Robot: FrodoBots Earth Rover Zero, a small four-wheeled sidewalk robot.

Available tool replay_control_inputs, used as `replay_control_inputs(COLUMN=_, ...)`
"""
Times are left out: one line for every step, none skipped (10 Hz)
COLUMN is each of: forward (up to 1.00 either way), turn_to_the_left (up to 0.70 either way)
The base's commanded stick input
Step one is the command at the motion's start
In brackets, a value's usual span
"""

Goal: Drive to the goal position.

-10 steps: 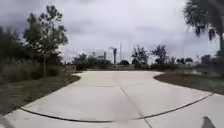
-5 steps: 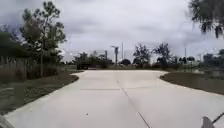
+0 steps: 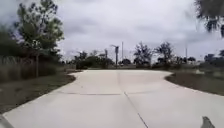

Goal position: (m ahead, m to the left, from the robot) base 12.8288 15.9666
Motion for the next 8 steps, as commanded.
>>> replay_control_inputs(forward=0.85, turn_to_the_left=0.00)
replay_control_inputs(forward=0.85, turn_to_the_left=0.00)
replay_control_inputs(forward=0.85, turn_to_the_left=0.00)
replay_control_inputs(forward=0.85, turn_to_the_left=0.00)
replay_control_inputs(forward=0.85, turn_to_the_left=0.00)
replay_control_inputs(forward=0.85, turn_to_the_left=0.00)
replay_control_inputs(forward=0.85, turn_to_the_left=0.00)
replay_control_inputs(forward=0.85, turn_to_the_left=0.00)
